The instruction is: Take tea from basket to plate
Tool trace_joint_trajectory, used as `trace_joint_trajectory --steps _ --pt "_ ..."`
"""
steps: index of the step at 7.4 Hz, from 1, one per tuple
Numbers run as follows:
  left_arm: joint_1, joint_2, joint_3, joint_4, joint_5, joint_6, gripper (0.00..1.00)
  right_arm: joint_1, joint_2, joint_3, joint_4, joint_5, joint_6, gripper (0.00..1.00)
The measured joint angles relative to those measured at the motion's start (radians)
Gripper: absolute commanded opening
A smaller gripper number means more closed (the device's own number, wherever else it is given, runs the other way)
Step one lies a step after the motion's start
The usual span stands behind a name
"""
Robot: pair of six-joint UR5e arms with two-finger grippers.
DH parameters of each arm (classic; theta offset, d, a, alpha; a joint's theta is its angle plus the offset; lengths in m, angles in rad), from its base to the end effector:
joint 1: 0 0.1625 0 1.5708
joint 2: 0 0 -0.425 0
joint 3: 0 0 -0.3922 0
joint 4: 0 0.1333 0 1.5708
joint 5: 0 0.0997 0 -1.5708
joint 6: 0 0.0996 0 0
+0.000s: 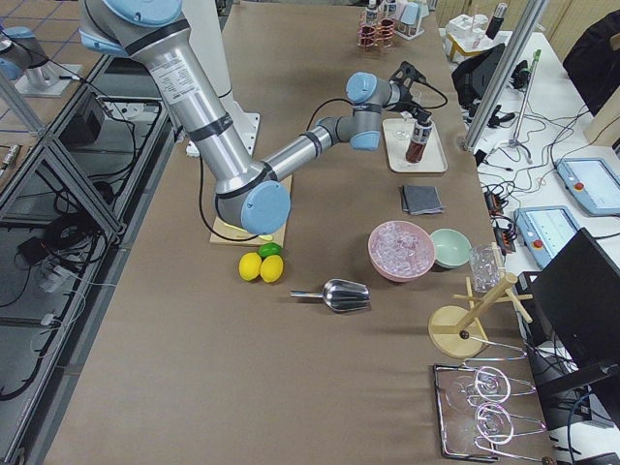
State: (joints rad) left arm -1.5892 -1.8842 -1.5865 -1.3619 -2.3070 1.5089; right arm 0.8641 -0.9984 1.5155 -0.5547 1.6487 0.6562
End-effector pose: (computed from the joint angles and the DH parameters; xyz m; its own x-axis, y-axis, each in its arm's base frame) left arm -0.0776 -0.6087 0.5014 0.0641 0.9949 0.0785 -0.7398 -0.0053 0.6728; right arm -0.3422 -0.5942 0.2300 0.5756 -0.5423 0.6120 -0.4124 0.4537 0.7900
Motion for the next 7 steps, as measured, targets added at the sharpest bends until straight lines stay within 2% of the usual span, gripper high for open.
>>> trace_joint_trajectory --steps 1,4,7 --pt "-0.001 -0.004 0.012 -0.014 0.001 0.0 0.0 0.018 -0.059 0.063 -0.038 0.016 0.0 1.0" --pt "0.005 0.002 0.021 -0.024 0.001 -0.008 0.0 0.091 -0.208 0.127 -0.112 0.129 -0.019 1.0" --pt "0.007 0.003 0.022 -0.025 0.001 -0.013 0.02 0.205 -0.403 0.282 -0.296 0.275 -0.048 1.0"
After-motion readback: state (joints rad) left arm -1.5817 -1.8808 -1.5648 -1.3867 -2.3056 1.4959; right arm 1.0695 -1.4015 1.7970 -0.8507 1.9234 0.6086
